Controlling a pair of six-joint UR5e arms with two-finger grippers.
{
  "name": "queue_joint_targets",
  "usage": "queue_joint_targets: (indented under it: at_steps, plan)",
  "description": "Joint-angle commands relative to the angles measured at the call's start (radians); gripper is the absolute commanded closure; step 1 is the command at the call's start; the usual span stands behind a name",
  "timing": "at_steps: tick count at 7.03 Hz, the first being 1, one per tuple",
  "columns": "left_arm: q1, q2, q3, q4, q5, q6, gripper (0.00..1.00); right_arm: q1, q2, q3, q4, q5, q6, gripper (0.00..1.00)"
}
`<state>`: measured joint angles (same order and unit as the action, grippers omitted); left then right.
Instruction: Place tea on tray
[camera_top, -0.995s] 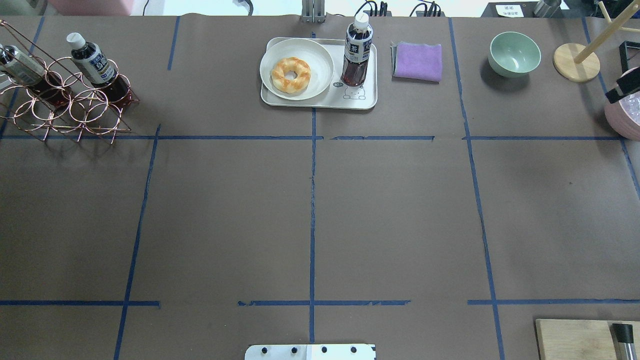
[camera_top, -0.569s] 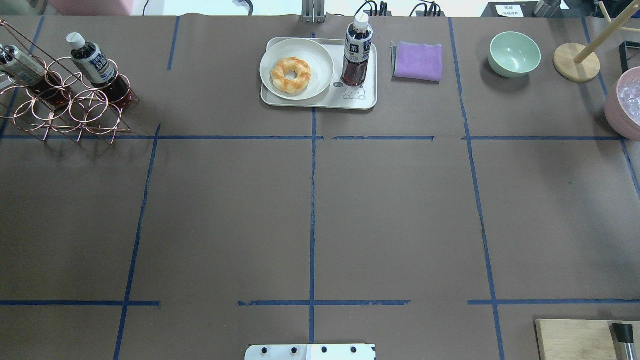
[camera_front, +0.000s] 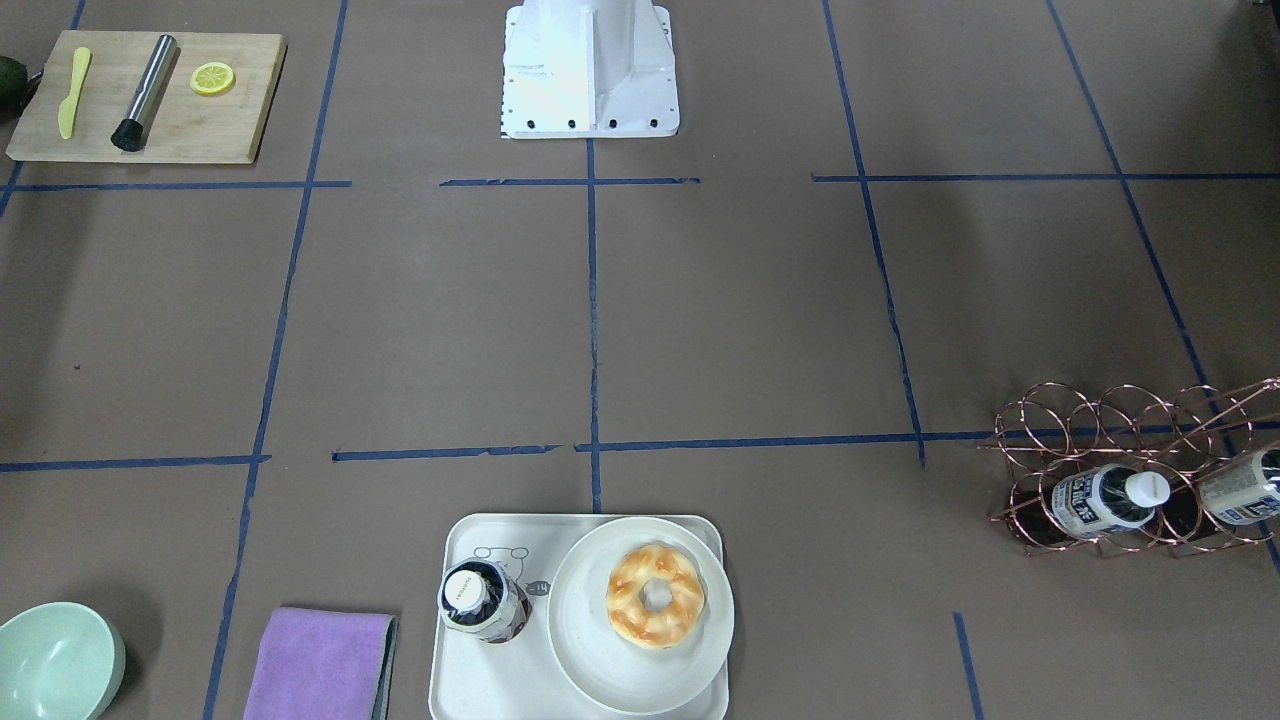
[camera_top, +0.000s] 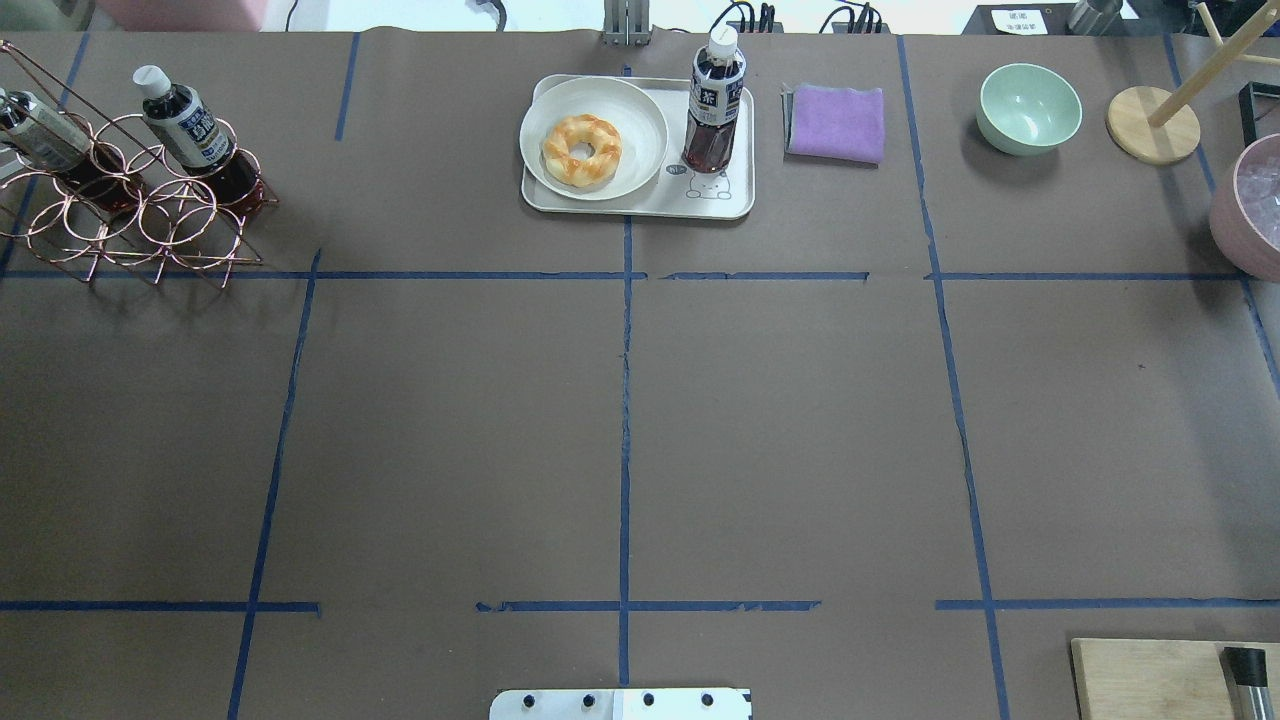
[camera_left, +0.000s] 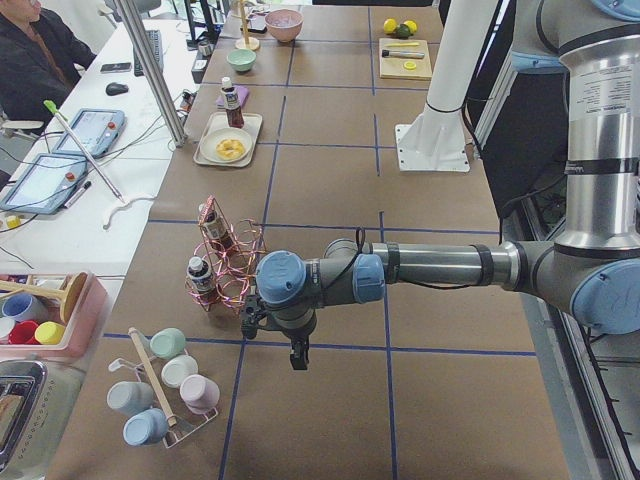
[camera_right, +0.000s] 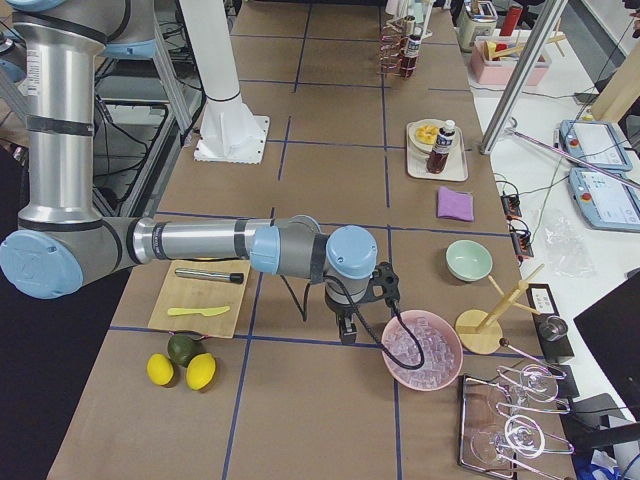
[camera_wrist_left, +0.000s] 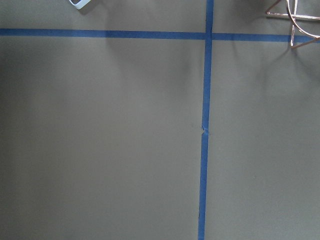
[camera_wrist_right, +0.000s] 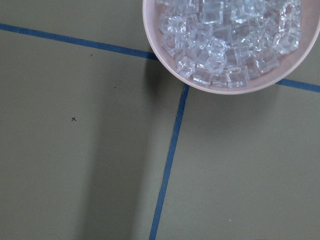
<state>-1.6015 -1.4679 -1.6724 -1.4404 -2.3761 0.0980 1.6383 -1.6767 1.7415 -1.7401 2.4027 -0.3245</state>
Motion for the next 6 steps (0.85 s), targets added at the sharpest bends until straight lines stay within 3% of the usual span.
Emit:
queue_joint_targets:
  at_steps: [1, 6]
  plan:
    - [0.0, 0.003, 0.0, 0.0, 0.0, 0.002, 0.0, 0.003, -0.015, -0.031, 0.004, -0.004, 0.016, 0.0]
    - [0.0, 0.001, 0.0, -0.002, 0.0, 0.0, 0.0, 0.003, -0.015, -0.102, 0.174, 0.004, 0.213, 0.0]
